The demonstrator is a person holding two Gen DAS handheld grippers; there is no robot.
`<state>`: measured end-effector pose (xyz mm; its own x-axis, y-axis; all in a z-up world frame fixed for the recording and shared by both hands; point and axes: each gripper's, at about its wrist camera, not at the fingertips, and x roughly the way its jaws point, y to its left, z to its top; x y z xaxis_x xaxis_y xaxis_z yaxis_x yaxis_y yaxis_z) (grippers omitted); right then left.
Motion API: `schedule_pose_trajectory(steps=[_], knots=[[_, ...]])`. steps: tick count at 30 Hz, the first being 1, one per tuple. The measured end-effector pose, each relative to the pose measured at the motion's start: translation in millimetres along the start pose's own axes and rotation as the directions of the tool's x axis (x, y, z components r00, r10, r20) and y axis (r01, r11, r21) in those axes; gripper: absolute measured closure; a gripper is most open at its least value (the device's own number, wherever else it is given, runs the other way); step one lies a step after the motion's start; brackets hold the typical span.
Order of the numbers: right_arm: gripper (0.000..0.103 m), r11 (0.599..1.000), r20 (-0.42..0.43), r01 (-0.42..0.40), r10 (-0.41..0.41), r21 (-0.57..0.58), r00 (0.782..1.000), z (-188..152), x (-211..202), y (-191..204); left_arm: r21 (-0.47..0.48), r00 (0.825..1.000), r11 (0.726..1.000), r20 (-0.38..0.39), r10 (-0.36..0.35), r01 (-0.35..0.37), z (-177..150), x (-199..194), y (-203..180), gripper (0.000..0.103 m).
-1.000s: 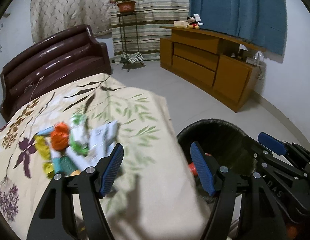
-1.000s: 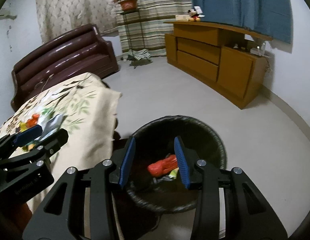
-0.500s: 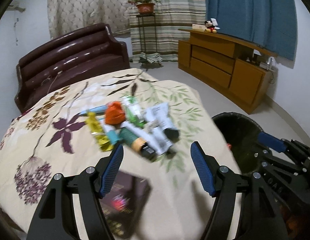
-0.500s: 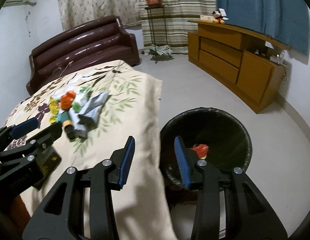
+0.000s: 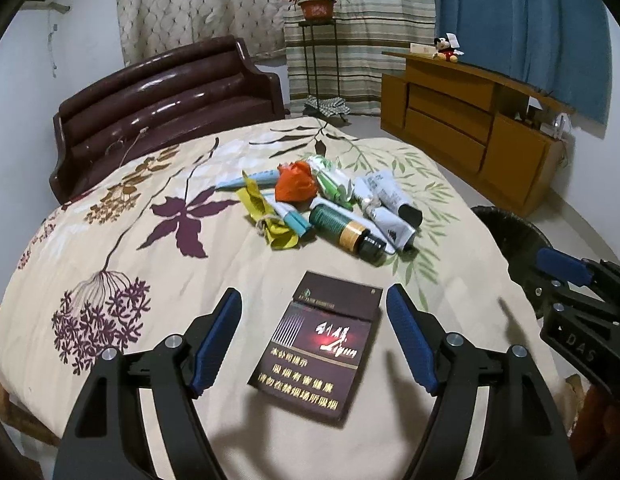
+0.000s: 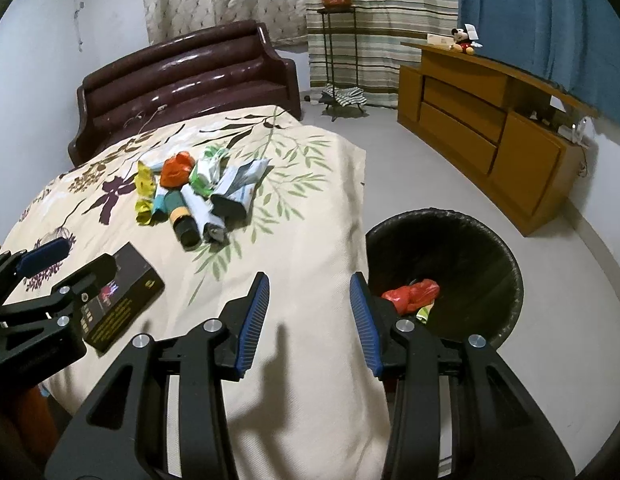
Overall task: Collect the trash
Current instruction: 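Move back to the bed and grasp the cigarette pack with the left tool, then grasp the white tube with the right tool while the left tool holds the cigarette pack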
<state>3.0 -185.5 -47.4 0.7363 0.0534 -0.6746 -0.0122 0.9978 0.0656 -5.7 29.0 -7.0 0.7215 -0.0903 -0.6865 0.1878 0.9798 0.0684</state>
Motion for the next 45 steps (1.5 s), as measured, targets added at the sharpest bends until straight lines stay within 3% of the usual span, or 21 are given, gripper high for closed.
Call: schedule_pose_trajectory(steps=[26, 29, 33, 45], knots=[[0.054, 0.999, -0.009, -0.005, 0.004, -0.04, 1.0, -2, 2, 18, 0.05, 0.998, 0.999, -0.058, -0.018, 0.021, -20, 28, 3, 0.026], [0.054, 0.999, -0.013, -0.007, 0.006, -0.043, 1.0, -2, 5, 20, 0.063, 0.998, 0.998, -0.06, -0.027, 0.031, -21, 29, 1, 0.039], [0.054, 0.999, -0.017, -0.01, 0.01, -0.046, 1.0, 1, 10, 22, 0.076, 0.998, 0.997, -0.048, -0.028, 0.031, -21, 29, 2, 0.045], [0.054, 0.998, 0.004, -0.025, 0.025, -0.059, 1.0, 36, 32, 34, -0.011, 1.0, 1.0, 0.002, 0.008, -0.008, 4, 22, 29, 0.046]])
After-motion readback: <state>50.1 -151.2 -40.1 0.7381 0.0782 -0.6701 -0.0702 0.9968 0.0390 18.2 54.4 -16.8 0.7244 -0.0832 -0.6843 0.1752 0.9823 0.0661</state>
